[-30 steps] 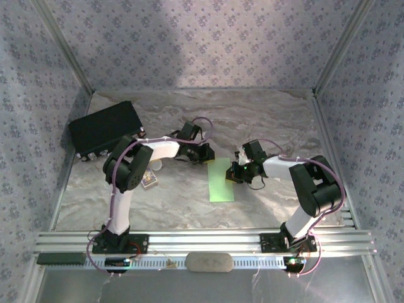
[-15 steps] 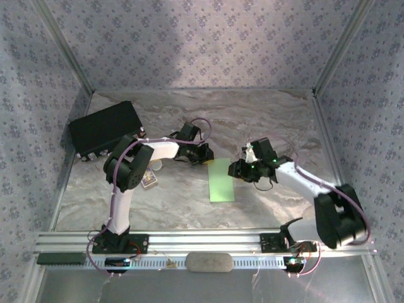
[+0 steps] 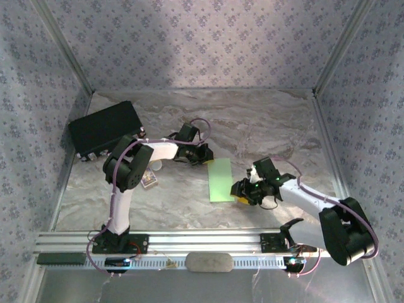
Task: Fold a paper plane with a square sheet of paper (pick it up from the middle)
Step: First fold the square sheet of paper in half at the center of the table, then fold the triangle a second time at the center of the table.
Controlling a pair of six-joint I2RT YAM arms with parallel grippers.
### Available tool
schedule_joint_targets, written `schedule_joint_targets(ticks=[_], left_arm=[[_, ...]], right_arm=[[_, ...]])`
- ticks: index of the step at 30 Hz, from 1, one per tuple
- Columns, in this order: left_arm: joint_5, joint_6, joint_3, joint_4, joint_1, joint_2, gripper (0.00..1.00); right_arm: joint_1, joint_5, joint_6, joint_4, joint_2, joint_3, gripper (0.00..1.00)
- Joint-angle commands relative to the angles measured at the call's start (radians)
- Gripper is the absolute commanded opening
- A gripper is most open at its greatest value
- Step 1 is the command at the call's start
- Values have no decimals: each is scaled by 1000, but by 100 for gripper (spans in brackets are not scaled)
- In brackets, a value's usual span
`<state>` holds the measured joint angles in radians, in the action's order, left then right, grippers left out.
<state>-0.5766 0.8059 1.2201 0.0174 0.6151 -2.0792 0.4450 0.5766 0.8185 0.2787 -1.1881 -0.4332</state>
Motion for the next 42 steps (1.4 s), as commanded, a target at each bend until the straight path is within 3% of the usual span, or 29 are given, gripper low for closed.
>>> schedule_joint_targets(ticks=[1,14,33,42], left_arm=[[32,-1,-45,-61,9,-36,10],[25,14,-53,-43,10,-32,10],[15,33,-74,-10,10,-38,10],[12,29,-70,-15,9,-38,10]], right_arm=[[20,26,66,-42,15,33,45],[56,-3,128,-96,-75,10,43],[75,-11,177,-168,-85,-77,45],[90,-135,113,82,-28,-80,49]])
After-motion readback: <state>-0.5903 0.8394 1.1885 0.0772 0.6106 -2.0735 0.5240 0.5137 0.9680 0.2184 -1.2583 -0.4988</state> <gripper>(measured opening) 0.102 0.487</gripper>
